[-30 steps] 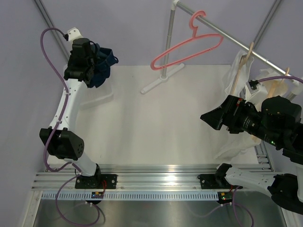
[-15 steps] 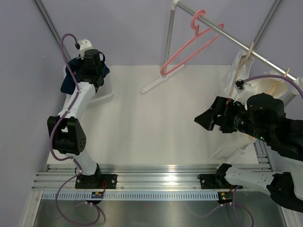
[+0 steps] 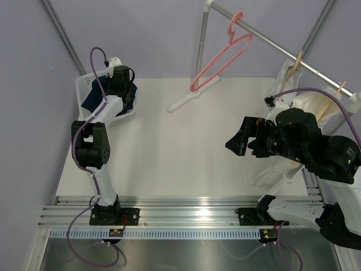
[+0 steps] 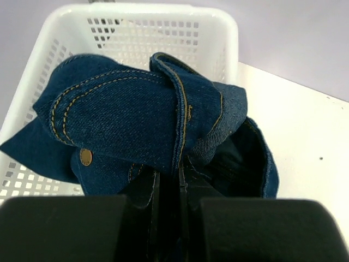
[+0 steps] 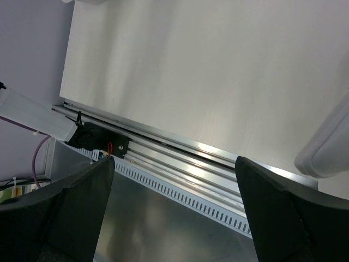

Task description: Remove the skirt from the hanger

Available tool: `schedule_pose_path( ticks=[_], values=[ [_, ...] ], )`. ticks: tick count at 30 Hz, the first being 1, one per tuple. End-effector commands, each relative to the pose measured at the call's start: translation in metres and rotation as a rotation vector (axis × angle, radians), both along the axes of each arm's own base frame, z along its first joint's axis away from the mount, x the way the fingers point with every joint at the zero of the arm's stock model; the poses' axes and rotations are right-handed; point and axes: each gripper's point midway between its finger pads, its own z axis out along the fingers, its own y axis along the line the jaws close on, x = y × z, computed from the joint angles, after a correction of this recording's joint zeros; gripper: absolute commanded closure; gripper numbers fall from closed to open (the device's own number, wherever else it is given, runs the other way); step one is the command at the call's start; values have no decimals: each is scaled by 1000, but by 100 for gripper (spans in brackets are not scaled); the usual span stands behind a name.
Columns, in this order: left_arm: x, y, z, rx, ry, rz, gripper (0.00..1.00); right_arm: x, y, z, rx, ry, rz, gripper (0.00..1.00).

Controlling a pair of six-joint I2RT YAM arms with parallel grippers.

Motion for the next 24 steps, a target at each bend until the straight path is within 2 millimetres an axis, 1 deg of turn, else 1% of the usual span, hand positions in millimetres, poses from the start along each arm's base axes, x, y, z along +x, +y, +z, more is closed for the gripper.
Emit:
schedule_pose_path(
  ticks=[1, 3, 7, 9, 10, 11, 12, 13, 15, 16, 17, 18, 20, 21, 22, 23, 24],
  values=[
    [13, 13, 47, -90, -225, 91, 100, -26, -33, -35, -175, 127, 3, 1],
    [9, 20, 44, -82, -228, 122, 100, -26, -33, -37, -178, 133, 1, 1],
    [-1, 46, 35, -29, -173, 250, 100, -27, -35, -38, -178, 134, -5, 0],
    [-3, 57, 31, -27, -167, 274, 100, -27, -36, -39, -181, 135, -6, 1],
    [-8, 61, 19, -24, -120, 286, 100, -27, -37, -39, -183, 134, -9, 1],
    [-10, 68, 17, -28, -110, 311, 100, -27, -37, -39, -181, 131, -8, 1],
    [-11, 71, 13, -32, -93, 319, 100, -27, -37, -40, -184, 132, -10, 1],
    [-10, 69, 6, -49, -73, 305, 100, -27, -37, -40, -182, 132, -12, 1],
    [-10, 69, -2, -53, -59, 292, 100, -27, -37, -40, -180, 131, -11, 1],
    [-9, 68, -2, -51, -55, 279, 95, -26, -36, -40, -179, 130, -11, 1],
    [-11, 68, -1, -50, -54, 285, 78, -27, -36, -40, -177, 132, -11, 1],
    [-12, 69, 0, -63, -65, 301, 34, -27, -36, -40, -177, 132, -8, 1],
    [-15, 69, 4, -63, -72, 304, 17, -27, -35, -39, -170, 135, -9, 1],
    [-17, 69, 12, -65, -88, 305, 1, -27, -35, -38, -167, 133, -9, 0],
    [-18, 68, 16, -64, -92, 308, 1, -27, -35, -37, -160, 131, -12, 1],
    [-19, 64, 22, -59, -97, 304, 1, -27, -35, -36, -155, 129, -14, 0],
    [-21, 61, 34, -50, -110, 299, 1, -28, -35, -34, -146, 126, -15, 1]
  ],
)
